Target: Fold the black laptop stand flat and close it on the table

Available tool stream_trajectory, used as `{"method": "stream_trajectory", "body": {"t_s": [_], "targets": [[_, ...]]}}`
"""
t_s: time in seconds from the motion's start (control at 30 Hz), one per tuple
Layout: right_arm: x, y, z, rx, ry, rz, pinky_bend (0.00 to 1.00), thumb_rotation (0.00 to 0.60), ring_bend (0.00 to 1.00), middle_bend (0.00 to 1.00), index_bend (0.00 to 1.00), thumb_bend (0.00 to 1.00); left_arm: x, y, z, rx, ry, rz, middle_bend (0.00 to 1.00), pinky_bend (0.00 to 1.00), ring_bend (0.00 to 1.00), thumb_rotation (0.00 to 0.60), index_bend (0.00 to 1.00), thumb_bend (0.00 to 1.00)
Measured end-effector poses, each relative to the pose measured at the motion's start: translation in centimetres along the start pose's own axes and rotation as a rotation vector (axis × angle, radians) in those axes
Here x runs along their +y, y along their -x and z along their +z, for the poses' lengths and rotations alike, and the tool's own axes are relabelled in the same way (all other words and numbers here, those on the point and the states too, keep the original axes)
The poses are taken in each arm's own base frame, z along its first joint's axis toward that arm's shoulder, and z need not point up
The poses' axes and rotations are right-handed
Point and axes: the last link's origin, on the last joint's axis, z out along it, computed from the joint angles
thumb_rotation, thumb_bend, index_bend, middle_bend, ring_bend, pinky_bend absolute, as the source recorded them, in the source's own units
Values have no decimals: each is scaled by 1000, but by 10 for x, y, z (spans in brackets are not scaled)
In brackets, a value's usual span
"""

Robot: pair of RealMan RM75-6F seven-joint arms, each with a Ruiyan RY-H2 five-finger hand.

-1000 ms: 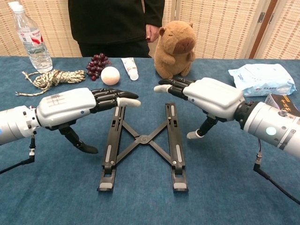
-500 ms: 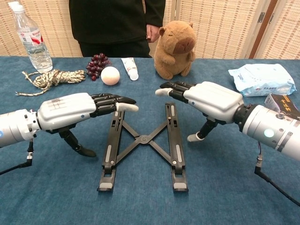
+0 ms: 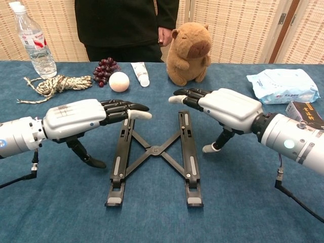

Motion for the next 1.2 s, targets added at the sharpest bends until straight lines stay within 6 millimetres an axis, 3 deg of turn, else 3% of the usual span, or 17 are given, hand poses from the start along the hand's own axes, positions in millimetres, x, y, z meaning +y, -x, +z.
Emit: {"method": "stream_trajectory", "body": {"t_s": [1.2], "targets": [[-2, 7, 9, -10, 2, 2, 229, 600, 0, 0, 0, 0, 7, 9, 8, -1, -13, -43, 0, 87, 0, 600, 0, 0]]}}
